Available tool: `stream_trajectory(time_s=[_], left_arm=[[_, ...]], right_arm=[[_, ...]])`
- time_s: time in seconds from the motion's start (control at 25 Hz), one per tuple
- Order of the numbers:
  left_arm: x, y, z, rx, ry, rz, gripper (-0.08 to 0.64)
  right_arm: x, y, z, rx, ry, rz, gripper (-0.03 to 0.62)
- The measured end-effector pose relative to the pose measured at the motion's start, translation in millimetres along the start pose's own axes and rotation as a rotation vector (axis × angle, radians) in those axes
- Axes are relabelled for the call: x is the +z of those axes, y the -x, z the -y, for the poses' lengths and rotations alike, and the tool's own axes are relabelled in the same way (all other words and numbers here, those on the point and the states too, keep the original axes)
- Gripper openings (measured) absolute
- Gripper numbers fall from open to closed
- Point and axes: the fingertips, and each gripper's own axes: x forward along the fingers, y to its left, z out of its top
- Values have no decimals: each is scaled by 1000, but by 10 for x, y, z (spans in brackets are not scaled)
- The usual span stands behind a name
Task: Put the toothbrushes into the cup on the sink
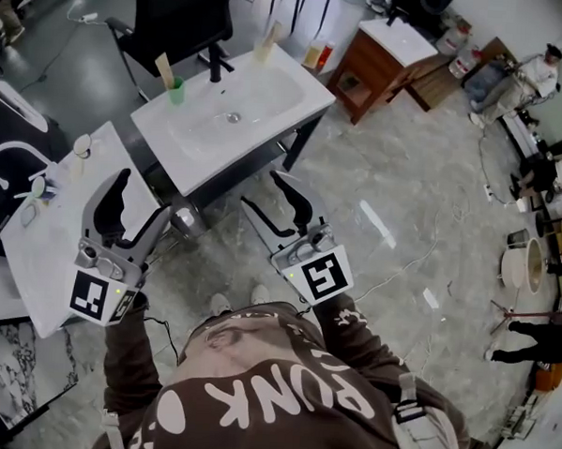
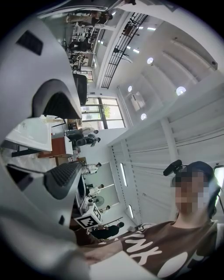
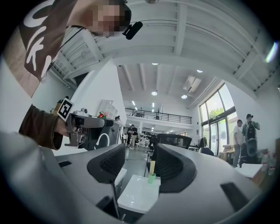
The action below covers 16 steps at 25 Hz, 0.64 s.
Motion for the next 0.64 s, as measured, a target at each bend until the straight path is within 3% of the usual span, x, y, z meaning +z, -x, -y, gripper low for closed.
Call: stream_trajectory(time_s=[0.64], left_arm=[[-8,-39,32,15,-5,-8,308]], right_arm=[[-20,37,58,-2,1,13,233]])
